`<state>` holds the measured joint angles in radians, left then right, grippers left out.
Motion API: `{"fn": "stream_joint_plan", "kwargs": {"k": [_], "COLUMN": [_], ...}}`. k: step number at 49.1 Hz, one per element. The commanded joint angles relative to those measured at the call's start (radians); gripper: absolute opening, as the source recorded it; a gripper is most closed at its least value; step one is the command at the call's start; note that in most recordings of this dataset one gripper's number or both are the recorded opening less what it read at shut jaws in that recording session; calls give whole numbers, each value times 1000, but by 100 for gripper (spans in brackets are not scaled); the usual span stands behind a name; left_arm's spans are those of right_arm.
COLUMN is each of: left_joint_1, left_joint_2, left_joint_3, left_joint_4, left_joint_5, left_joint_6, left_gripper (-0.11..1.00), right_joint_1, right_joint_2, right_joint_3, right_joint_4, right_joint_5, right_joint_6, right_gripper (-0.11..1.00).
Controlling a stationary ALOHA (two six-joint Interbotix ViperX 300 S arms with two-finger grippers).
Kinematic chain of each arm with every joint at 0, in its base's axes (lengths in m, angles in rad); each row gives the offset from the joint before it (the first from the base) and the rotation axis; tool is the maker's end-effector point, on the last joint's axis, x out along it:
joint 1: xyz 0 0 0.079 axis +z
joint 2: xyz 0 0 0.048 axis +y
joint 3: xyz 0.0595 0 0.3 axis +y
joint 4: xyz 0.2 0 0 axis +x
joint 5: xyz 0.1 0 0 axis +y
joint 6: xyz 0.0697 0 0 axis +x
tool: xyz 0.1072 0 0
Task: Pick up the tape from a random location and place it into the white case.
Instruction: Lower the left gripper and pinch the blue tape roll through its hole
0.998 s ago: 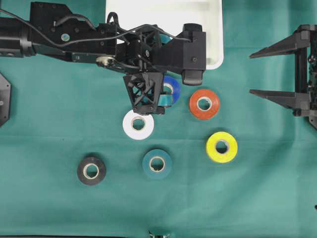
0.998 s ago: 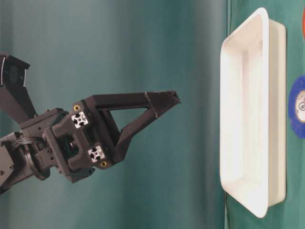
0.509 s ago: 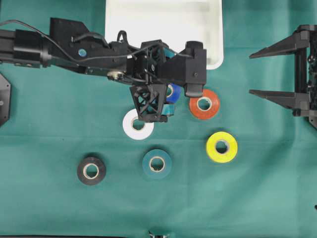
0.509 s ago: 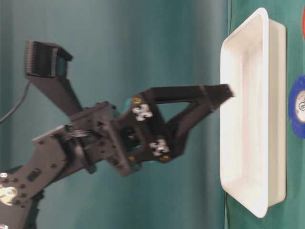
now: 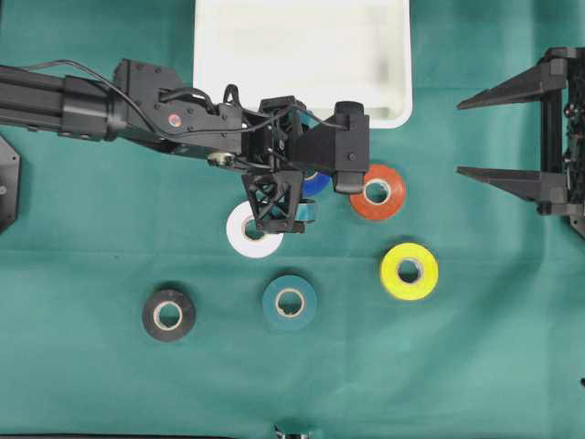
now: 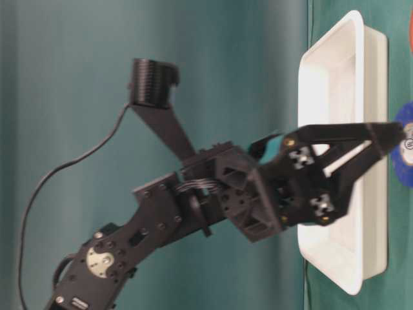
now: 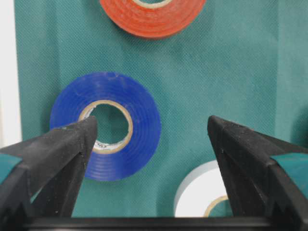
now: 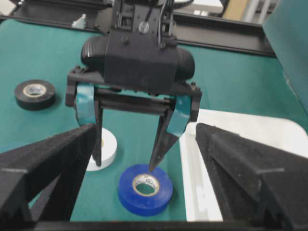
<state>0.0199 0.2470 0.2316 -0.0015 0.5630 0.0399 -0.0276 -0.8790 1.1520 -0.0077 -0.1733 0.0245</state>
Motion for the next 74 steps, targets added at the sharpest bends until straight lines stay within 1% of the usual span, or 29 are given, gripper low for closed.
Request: {"fn": "stream_joint_plan", "kwargs": {"k": [1, 13, 25, 31, 53, 59, 64, 68, 71, 74], "left_joint_1": [-3, -2, 11, 12, 11, 12, 11, 11, 12, 11], "left_joint_2": [-3, 58, 89, 106, 104, 104, 104, 104, 104, 106], "left_joint_3": [-5, 14, 31, 35, 34, 35, 32, 26, 25, 21], "left_joint_4": [0, -2, -2, -2, -2, -2, -2, -3, -2, -3], "left_joint_5": [-21, -49, -89, -91, -92, -92, -91, -91, -89, -91], "left_joint_6": [-3, -3, -3, -3, -3, -3, -5, -6, -12, -15], "left_gripper": [98, 98, 98, 98, 97, 95, 90, 81, 68, 52], "right_joint_1": [-2, -2, -2, -2, -2, -2, -2, -2, -2, -2], "right_joint_2": [3, 5, 11, 14, 18, 18, 18, 20, 23, 23], "right_joint_3": [-20, -18, -18, -18, -18, -18, -18, -18, -18, -18], "right_joint_4": [0, 0, 0, 0, 0, -2, 0, -2, 0, 0], "right_joint_5": [-8, -6, -6, -8, -6, -6, -5, -5, -5, -5], "right_joint_6": [2, 2, 2, 2, 2, 2, 2, 2, 2, 2], "right_gripper": [92, 92, 92, 92, 92, 92, 92, 92, 92, 92]}}
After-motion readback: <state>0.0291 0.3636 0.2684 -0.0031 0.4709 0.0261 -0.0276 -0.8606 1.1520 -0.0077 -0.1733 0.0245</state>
